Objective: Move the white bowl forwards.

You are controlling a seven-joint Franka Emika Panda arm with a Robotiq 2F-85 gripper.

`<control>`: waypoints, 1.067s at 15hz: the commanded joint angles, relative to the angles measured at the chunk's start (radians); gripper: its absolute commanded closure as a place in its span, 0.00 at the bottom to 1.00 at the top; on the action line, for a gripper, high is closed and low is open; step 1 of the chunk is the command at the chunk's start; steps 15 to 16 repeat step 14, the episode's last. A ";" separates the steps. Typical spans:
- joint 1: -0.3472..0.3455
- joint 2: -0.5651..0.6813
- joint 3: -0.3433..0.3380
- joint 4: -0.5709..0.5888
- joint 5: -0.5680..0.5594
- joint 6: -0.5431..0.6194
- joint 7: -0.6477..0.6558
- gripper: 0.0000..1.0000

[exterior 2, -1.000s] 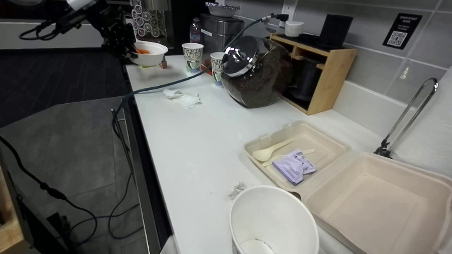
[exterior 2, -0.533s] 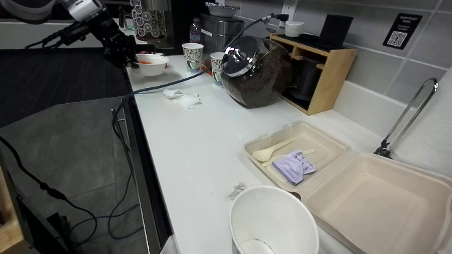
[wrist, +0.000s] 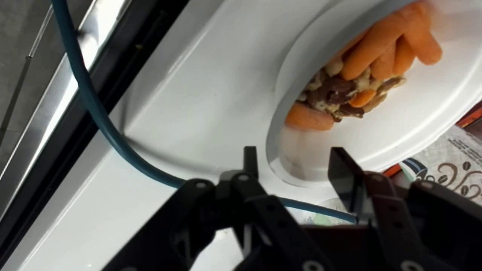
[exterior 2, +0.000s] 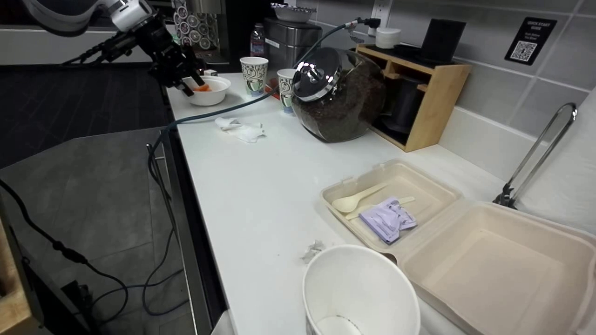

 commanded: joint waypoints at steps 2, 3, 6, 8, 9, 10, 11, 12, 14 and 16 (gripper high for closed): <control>0.197 0.076 -0.197 0.008 0.031 -0.067 -0.126 0.08; 0.279 0.115 -0.273 0.000 0.029 -0.033 -0.170 0.02; 0.513 0.192 -0.471 0.017 0.036 -0.033 -0.275 0.00; 0.675 0.237 -0.588 0.033 0.050 -0.034 -0.335 0.00; 0.755 0.260 -0.640 0.044 0.056 -0.035 -0.362 0.00; 0.832 0.283 -0.693 0.056 0.061 -0.035 -0.391 0.00; 0.913 0.306 -0.748 0.064 0.065 -0.026 -0.425 0.01; 0.993 0.323 -0.804 0.076 0.068 -0.025 -0.461 0.00; 0.952 0.280 -0.771 0.063 0.043 -0.035 -0.415 0.00; 0.952 0.280 -0.771 0.063 0.043 -0.035 -0.415 0.00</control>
